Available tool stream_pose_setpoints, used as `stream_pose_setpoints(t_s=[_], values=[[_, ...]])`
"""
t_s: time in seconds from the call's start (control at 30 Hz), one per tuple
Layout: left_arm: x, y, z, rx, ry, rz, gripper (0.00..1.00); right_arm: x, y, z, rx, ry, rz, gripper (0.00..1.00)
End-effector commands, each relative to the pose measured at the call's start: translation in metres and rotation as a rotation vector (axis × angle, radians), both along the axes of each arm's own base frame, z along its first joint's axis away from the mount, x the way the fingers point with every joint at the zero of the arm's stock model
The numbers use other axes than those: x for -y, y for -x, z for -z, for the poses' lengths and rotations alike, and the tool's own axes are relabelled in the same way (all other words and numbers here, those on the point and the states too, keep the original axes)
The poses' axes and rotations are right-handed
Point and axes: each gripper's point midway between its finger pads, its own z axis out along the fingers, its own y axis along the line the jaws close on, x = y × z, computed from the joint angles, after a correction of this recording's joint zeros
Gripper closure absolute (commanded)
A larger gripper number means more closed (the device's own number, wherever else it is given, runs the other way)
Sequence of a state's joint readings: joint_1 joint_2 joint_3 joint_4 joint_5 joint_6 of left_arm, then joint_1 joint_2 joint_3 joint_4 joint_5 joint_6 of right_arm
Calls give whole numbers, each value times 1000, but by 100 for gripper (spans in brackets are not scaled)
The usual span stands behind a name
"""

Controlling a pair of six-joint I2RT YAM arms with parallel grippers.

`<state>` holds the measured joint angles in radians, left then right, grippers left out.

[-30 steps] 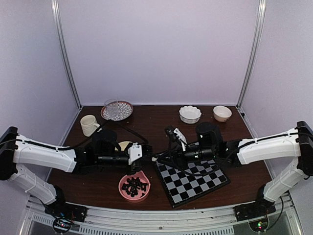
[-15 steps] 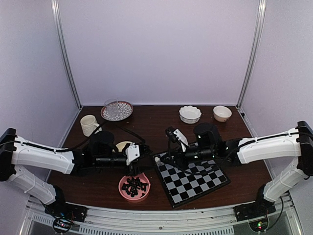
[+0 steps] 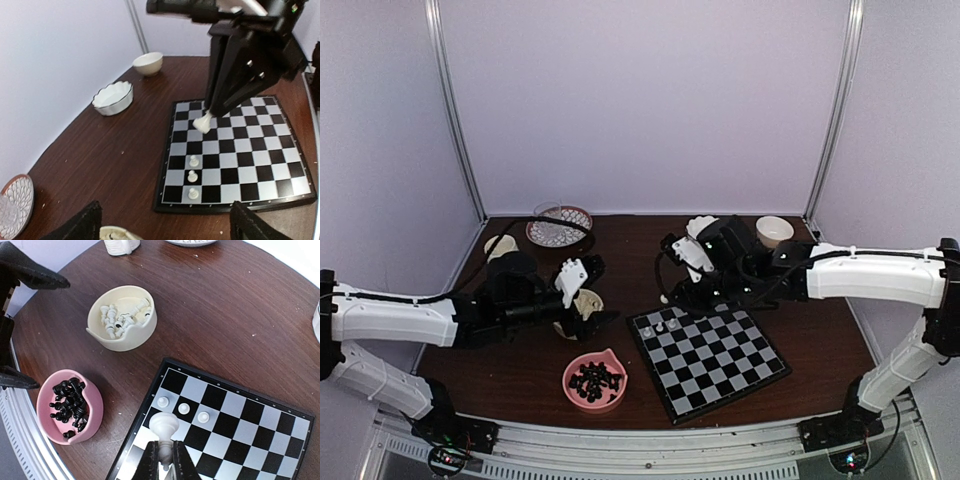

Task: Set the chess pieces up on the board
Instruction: Place the bishop on f1.

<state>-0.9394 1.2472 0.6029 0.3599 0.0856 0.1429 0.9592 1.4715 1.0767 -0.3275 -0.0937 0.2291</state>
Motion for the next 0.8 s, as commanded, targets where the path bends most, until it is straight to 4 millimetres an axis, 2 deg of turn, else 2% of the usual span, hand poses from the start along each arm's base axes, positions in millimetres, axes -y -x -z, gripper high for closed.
stream_pose_setpoints(t_s=[0.0, 0.17, 0.3, 0.5, 0.77], values=[[-20, -33, -9, -88, 28, -206, 8, 16, -9, -3, -24, 159, 44, 95], [-52, -60, -12, -133, 38, -459, 2, 16, -19, -11, -47, 253, 75, 92], [-79, -79, -1, -256, -7, -647, 2, 12, -26, -6, -106, 328, 88, 93], [-92, -83, 8, -326, -19, -713, 2, 3, -39, 7, -157, 393, 91, 94], [-95, -86, 16, -357, -44, -731, 2, 3, -62, 40, -251, 461, 95, 96]])
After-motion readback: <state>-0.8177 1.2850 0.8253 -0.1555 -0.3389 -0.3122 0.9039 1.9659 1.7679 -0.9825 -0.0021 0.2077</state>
